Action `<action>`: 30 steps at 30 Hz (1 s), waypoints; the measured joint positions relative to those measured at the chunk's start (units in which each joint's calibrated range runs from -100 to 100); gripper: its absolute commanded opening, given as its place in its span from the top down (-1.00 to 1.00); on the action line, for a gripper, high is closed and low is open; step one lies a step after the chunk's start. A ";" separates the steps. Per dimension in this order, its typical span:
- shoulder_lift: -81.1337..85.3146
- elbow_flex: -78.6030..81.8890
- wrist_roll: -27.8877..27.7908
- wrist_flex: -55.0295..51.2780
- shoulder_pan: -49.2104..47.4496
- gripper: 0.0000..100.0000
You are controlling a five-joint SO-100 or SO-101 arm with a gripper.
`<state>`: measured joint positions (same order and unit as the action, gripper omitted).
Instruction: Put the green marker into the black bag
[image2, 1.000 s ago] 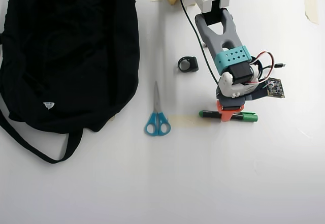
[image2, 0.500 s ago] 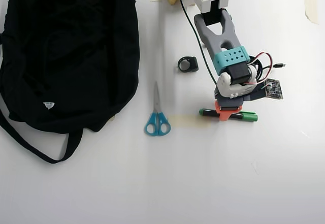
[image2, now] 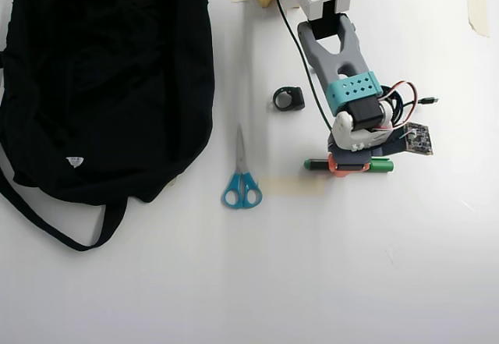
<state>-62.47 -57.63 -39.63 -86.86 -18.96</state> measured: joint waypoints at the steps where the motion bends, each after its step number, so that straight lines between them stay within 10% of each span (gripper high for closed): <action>1: 0.00 0.00 0.05 0.00 0.07 0.90; 30: 0.00 0.00 0.63 0.00 0.15 0.95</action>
<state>-62.47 -57.63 -39.00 -86.86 -18.81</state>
